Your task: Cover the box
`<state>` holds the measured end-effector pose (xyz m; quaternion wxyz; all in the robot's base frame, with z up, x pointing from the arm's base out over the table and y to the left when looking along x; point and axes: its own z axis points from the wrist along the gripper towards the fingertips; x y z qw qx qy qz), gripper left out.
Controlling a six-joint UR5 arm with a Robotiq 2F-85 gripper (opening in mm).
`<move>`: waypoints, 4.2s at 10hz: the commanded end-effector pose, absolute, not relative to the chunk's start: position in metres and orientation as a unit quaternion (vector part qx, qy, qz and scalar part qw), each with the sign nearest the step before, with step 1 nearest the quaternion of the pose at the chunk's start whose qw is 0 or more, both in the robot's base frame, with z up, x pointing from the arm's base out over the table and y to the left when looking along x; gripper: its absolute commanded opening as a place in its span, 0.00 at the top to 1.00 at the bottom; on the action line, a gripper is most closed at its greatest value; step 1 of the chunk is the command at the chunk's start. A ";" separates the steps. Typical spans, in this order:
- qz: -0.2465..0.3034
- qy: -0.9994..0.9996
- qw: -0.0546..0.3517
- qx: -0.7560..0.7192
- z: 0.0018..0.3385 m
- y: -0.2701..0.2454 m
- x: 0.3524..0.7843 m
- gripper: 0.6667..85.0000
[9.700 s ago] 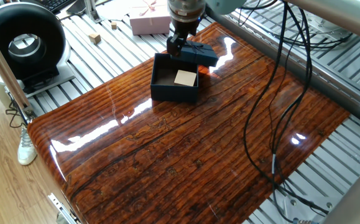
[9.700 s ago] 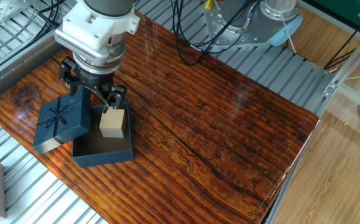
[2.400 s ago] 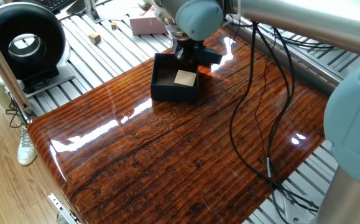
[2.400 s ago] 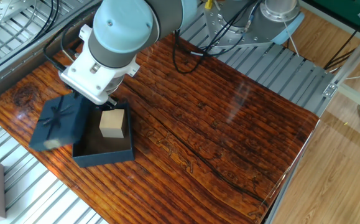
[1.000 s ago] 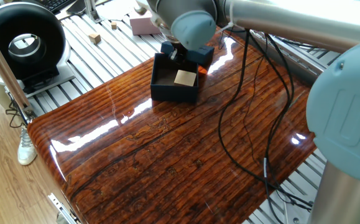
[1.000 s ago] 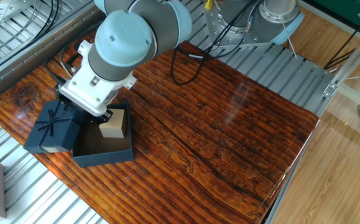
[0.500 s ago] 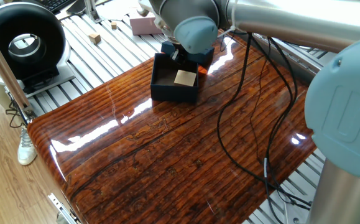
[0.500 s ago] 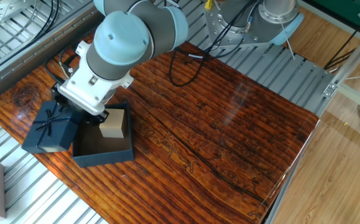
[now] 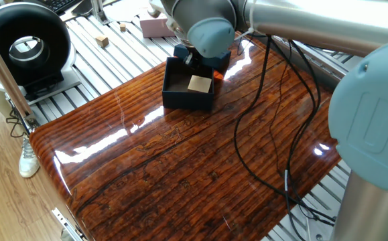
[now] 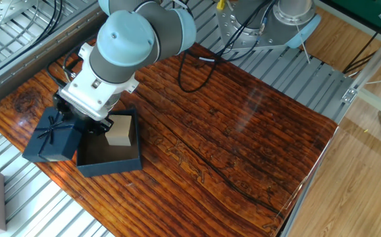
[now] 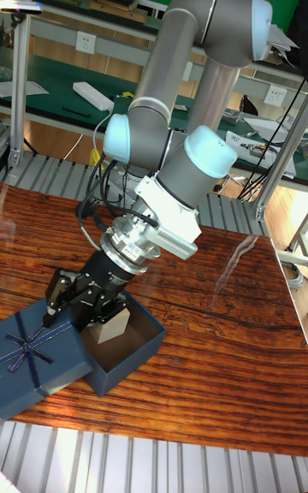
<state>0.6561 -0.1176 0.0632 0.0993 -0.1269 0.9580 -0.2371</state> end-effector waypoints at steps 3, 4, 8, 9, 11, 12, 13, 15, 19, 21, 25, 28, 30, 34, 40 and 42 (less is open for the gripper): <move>-0.257 0.958 0.083 -0.101 0.073 -0.117 0.647 0.60; -0.257 0.959 0.070 -0.091 0.082 -0.107 0.643 0.64; -0.208 0.969 0.058 -0.119 0.104 -0.099 0.632 0.48; -0.207 0.970 0.056 -0.116 0.107 -0.098 0.630 0.48; -0.209 0.970 0.058 -0.114 0.108 -0.097 0.631 0.48; -0.208 0.970 0.055 -0.111 0.110 -0.094 0.629 0.48; -0.209 0.970 0.054 -0.109 0.111 -0.091 0.629 0.49; -0.219 0.967 0.064 -0.115 0.106 -0.096 0.638 0.47; -0.201 0.971 0.082 -0.103 0.090 -0.090 0.652 0.41; -0.202 0.970 0.090 -0.098 0.080 -0.090 0.659 0.40; -0.213 0.968 0.089 -0.101 0.076 -0.096 0.661 0.38; -0.222 0.966 0.088 -0.103 0.069 -0.102 0.663 0.37; -0.222 0.965 0.089 -0.105 0.067 -0.105 0.664 0.37; -0.226 0.964 0.088 -0.107 0.064 -0.111 0.663 0.37; -0.230 0.965 0.072 -0.100 0.071 -0.111 0.656 0.53; -0.227 0.967 0.068 -0.098 0.074 -0.109 0.655 0.53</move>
